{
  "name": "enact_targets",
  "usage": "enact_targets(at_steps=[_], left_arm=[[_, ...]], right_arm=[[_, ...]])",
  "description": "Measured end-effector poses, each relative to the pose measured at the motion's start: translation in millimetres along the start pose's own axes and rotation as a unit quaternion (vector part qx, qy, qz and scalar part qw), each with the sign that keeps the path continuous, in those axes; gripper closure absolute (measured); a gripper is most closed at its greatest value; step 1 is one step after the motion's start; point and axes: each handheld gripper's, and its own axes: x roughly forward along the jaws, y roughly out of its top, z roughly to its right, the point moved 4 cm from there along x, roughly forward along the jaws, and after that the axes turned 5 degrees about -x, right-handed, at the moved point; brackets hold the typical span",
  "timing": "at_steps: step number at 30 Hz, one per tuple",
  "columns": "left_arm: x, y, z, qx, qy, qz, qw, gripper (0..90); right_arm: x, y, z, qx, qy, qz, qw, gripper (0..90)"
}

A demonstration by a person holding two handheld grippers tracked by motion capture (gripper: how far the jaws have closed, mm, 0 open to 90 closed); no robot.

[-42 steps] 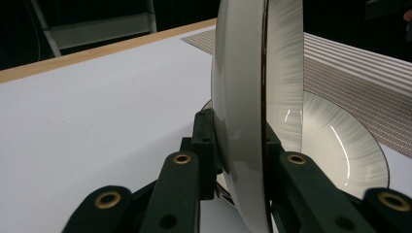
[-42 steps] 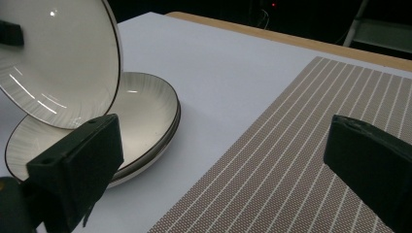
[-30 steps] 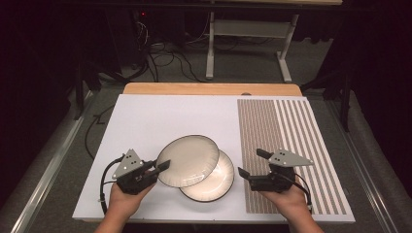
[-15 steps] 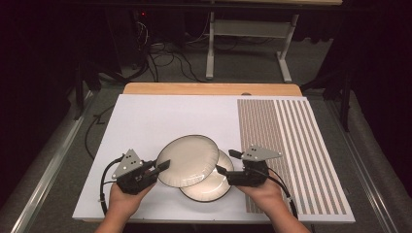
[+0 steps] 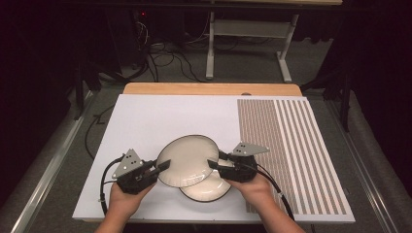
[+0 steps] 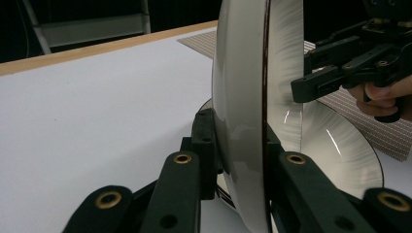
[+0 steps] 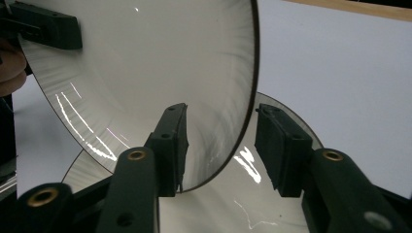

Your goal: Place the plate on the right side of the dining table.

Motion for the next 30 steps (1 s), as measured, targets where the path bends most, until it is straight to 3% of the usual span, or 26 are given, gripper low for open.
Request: enact_targets(at_steps=[12, 19, 25, 30], left_arm=[[1.6, -0.6, 0.2, -0.001, -0.001, -0.001, 1.0000, 77.9], [2.1, -1.4, -0.4, -0.021, -0.006, 0.001, 0.9998, 78.5], [1.6, -2.3, -1.8, -0.052, -0.017, 0.007, 0.9985, 79.9], [0.7, -2.4, -0.8, -0.052, -0.017, 0.009, 0.9985, 80.1]], right_arm=[[8.1, -1.4, 4.3, 0.025, 0.015, -0.006, 0.9996, 77.5], [6.1, -1.0, 6.1, 0.050, 0.026, -0.007, 0.9984, 80.9], [2.2, 0.0, 4.8, 0.049, 0.026, -0.006, 0.9984, 82.2], [-2.3, 0.5, 3.2, 0.047, 0.027, -0.008, 0.9985, 83.4]])
